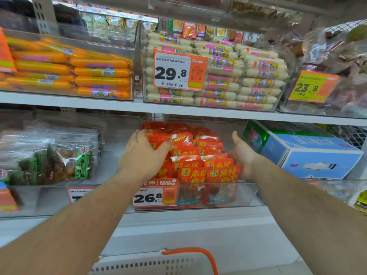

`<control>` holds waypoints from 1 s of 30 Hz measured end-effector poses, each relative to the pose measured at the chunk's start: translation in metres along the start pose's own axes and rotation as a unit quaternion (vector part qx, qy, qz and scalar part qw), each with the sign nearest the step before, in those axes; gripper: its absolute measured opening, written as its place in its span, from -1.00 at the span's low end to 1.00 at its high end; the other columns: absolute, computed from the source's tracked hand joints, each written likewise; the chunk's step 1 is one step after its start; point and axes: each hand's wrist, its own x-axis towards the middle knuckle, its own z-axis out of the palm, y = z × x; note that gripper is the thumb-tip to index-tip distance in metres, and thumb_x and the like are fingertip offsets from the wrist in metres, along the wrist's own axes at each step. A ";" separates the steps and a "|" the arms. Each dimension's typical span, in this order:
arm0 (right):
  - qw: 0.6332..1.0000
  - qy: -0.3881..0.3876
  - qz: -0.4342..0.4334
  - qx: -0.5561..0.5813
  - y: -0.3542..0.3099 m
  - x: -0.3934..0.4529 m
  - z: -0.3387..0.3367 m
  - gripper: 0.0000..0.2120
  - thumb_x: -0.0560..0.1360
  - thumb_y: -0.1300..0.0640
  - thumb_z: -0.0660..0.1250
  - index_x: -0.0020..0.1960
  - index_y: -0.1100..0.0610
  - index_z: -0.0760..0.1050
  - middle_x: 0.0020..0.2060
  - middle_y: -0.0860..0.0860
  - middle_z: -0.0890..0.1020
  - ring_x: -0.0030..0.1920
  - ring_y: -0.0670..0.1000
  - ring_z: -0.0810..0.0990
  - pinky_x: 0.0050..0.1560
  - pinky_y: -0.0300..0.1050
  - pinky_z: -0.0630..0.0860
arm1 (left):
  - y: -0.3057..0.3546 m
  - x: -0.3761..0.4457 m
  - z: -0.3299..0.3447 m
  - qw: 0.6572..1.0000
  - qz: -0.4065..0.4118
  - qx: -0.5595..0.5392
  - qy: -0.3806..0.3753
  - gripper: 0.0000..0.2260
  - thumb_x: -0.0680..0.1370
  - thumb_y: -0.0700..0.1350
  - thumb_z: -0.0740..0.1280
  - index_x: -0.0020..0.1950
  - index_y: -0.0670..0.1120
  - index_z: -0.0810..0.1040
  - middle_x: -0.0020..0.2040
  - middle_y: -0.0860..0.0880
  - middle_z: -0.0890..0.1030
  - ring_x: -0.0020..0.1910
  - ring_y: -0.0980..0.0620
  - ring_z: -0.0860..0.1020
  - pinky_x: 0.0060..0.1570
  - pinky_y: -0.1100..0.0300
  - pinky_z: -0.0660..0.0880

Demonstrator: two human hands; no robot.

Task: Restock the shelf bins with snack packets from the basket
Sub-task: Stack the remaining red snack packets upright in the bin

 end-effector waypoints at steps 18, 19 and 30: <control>0.995 0.045 -0.064 0.066 -0.011 0.059 0.002 -0.02 0.40 -0.57 0.00 0.56 0.10 0.21 -0.07 0.19 0.57 -0.29 0.14 0.64 -0.16 0.11 0.65 | 0.000 -0.006 0.008 0.998 0.001 0.036 0.047 -0.34 0.51 0.30 0.21 0.50 -0.04 0.23 0.51 0.00 0.28 0.47 -0.02 0.26 0.30 -0.06 0.34; 0.996 0.029 -0.059 0.066 -0.011 0.063 0.003 0.01 0.35 -0.60 0.01 0.55 0.09 0.19 0.10 0.27 0.57 -0.02 0.25 0.65 0.13 0.31 0.56 | 0.000 -0.006 0.009 0.998 0.001 0.037 0.050 -0.34 0.51 0.30 0.21 0.49 -0.04 0.24 0.50 0.00 0.28 0.47 -0.02 0.26 0.29 -0.06 0.34; 0.998 0.015 -0.044 0.045 -0.008 0.061 -0.005 -0.09 0.49 -0.50 -0.16 0.08 0.26 0.55 -0.40 0.20 0.60 -0.46 0.06 0.62 -0.42 -0.20 0.54 | -0.002 -0.005 0.011 0.997 0.004 0.049 0.064 -0.33 0.50 0.27 0.24 0.49 -0.06 0.24 0.51 -0.01 0.28 0.47 -0.03 0.25 0.31 -0.07 0.33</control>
